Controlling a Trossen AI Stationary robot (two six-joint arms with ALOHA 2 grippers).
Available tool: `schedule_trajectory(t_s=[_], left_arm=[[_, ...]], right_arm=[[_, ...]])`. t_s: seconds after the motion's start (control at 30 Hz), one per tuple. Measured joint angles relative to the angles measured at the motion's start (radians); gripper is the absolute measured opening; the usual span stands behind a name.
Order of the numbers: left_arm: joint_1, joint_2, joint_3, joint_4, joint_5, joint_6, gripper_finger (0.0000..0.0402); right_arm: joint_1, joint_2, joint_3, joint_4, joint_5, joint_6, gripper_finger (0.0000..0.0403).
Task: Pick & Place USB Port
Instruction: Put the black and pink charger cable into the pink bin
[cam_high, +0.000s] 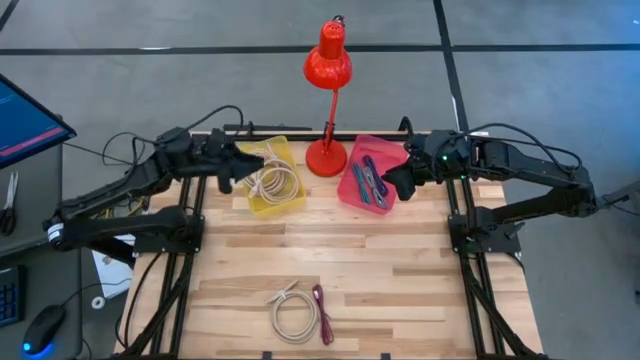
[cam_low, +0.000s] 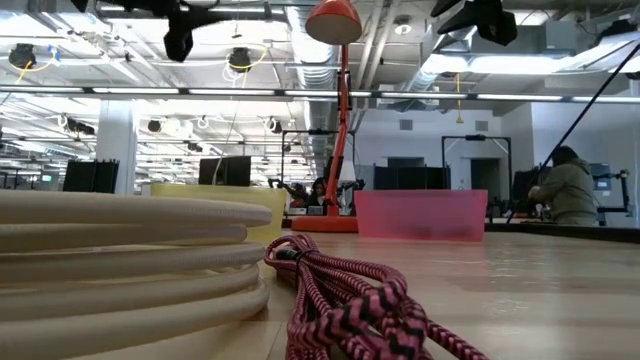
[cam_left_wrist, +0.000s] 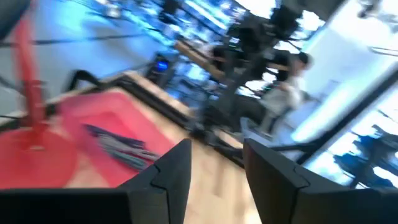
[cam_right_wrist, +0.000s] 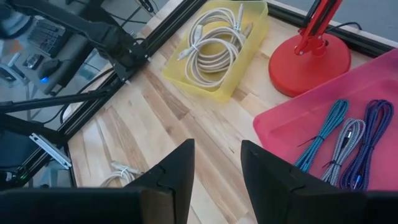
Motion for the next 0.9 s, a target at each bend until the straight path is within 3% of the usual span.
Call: schedule_trajectory(t_s=[0.13,0.5,0.63,0.9], left_arm=[[-0.056,-0.022,0.000,0.006,0.061,-0.028,0.0136],[-0.105,-0.022,0.000,0.029,0.062,-0.025,0.0131],[-0.105,-0.014,0.000,0.037,0.062,-0.026,0.0131],[-0.105,-0.014,0.000,0.036,0.062,-0.027,0.0131]], right_arm=[[0.006,0.000,0.000,0.000,0.000,0.000,0.0123],[-0.002,0.001,0.000,0.044,0.019,0.002,0.0123],[-0.003,0.001,0.000,0.109,-0.015,0.106,0.0123],[0.194,0.002,0.000,0.195,-0.070,0.292,0.0108]])
